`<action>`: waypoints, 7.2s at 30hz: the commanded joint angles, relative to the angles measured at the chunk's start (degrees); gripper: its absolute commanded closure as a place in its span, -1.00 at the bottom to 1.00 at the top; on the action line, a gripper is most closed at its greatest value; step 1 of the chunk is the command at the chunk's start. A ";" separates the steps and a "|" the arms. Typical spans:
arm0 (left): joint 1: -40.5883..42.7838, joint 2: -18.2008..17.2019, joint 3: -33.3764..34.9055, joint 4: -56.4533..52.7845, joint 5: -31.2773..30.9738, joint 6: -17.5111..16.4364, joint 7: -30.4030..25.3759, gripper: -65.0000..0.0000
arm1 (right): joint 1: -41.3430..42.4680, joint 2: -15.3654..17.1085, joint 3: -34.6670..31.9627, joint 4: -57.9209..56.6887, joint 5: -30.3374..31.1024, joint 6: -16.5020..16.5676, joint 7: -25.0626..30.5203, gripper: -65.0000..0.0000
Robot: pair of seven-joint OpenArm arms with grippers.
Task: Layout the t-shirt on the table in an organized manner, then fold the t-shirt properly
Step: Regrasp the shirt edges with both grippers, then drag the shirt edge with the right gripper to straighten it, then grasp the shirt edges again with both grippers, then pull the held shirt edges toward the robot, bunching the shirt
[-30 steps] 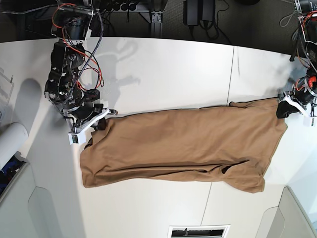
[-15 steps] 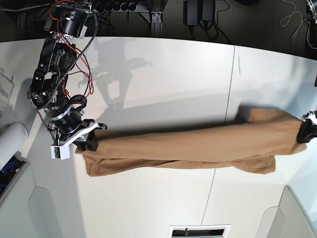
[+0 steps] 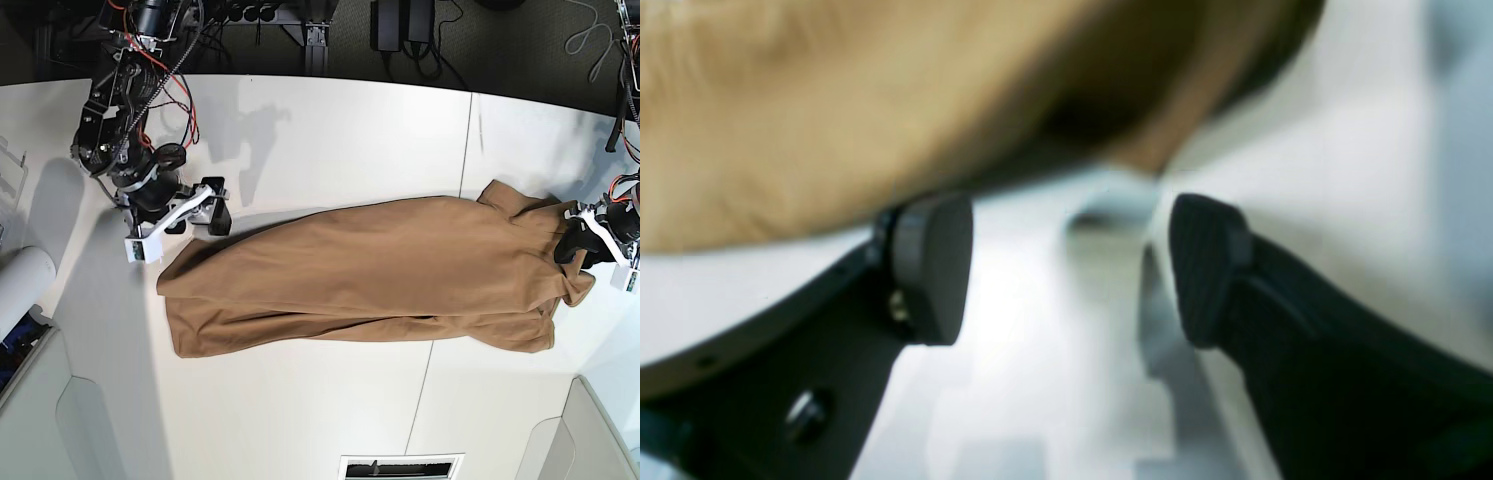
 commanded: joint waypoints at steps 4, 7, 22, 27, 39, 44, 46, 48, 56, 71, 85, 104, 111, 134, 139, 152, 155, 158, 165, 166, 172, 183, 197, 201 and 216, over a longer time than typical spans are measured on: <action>-0.94 -1.44 -0.59 0.79 -1.38 -0.34 -1.18 0.11 | -2.45 0.35 0.02 1.11 -0.13 0.37 5.01 -0.38; -0.96 -1.44 -0.59 0.79 -1.40 -0.34 -1.20 0.11 | -2.89 0.35 0.02 1.11 -2.97 0.22 9.03 -0.38; -0.92 -1.44 -0.59 0.79 -2.47 -0.34 -0.92 0.11 | 8.96 0.48 0.00 -15.04 -8.61 -0.13 14.21 -0.38; -0.92 -1.42 -0.59 0.79 -2.49 -0.34 -0.35 0.11 | 10.14 0.48 -1.57 -17.46 -9.51 1.92 16.15 -0.31; -0.94 -1.46 -0.59 0.79 -3.85 -0.34 4.79 0.11 | 9.75 0.48 -5.99 -15.34 -4.26 3.56 4.72 1.00; -0.92 -1.99 -0.66 0.85 -10.93 -0.34 11.06 0.11 | 4.26 0.48 -5.99 -5.01 4.98 6.84 -0.33 1.00; -0.92 -2.45 -1.01 0.90 -12.44 -0.34 11.61 0.11 | 1.03 0.50 -5.92 0.85 5.38 6.82 -0.46 1.00; -0.92 -2.86 -2.01 0.92 -13.33 -0.34 12.22 0.11 | -2.03 0.50 -5.62 6.51 5.40 6.80 -0.44 1.00; -0.90 -2.89 -9.25 0.90 -16.48 -0.34 14.88 0.11 | -6.23 0.46 -4.00 16.22 13.25 6.80 -4.66 -0.23; 1.79 -2.84 -9.57 0.90 -18.27 -0.34 16.37 0.11 | -14.32 1.09 -3.67 16.11 1.57 6.23 -1.01 -0.32; 1.95 -2.54 -9.57 0.90 -19.06 -0.34 16.37 0.11 | -15.76 4.48 -3.69 11.21 -3.76 5.51 10.71 -0.32; 2.10 -2.54 -9.57 0.90 -19.04 -0.34 16.13 0.11 | -6.23 4.44 -10.99 -1.75 -4.94 6.36 10.97 0.01; 2.10 -2.54 -9.57 0.90 -18.99 -0.34 16.17 0.11 | -6.08 4.39 -15.50 -1.42 -3.82 6.16 6.45 1.00; 2.08 -2.64 -9.57 0.90 -18.10 -0.34 16.20 0.11 | -14.99 4.44 -15.56 18.86 21.62 8.50 -7.69 -0.25; 2.08 -3.17 -9.57 0.90 -17.38 -0.34 16.17 0.11 | -14.43 4.31 -13.57 23.87 21.59 8.13 -4.85 -0.25; 2.12 -3.32 -9.55 0.90 -17.81 -0.34 16.22 0.11 | -7.19 -1.49 -6.25 21.42 4.39 2.10 5.86 -0.12; 2.12 -3.32 -9.55 0.90 -18.71 -0.34 17.11 0.11 | -4.22 -1.57 -6.25 17.11 0.96 1.51 6.43 0.73; 2.14 -3.32 -9.55 0.90 -22.03 -0.34 19.85 0.11 | -0.87 -1.57 -6.25 11.72 -1.55 1.77 7.04 1.00; 4.20 -2.19 -9.55 0.87 -20.31 -0.34 19.74 0.11 | 5.05 -1.03 -6.25 -3.15 -6.99 1.75 7.13 1.00; 4.17 -1.49 -9.55 0.79 -18.56 -0.34 19.74 0.11 | 5.49 -0.57 -6.25 -4.68 -7.56 1.60 7.13 1.00; 4.48 1.86 -9.53 0.79 -13.29 -0.34 17.20 0.11 | 5.49 1.90 -5.66 -5.62 -8.85 -2.32 8.17 1.00; 7.08 5.40 -8.37 0.35 -4.72 -0.34 13.11 0.12 | 3.69 5.11 -5.07 -5.60 -8.37 -2.19 5.90 1.00; 1.49 5.25 -7.91 -10.43 3.76 -0.34 6.05 0.12 | -9.42 4.96 -5.14 0.98 7.37 4.09 2.62 1.00; -4.04 5.25 -5.95 -12.87 6.91 -0.17 4.55 0.12 | -14.32 3.43 -5.33 5.68 11.67 5.90 1.66 1.00; -16.00 0.76 7.17 -12.04 -15.56 -0.34 18.21 0.12 | -6.40 1.11 -5.62 13.64 5.14 4.66 7.72 1.00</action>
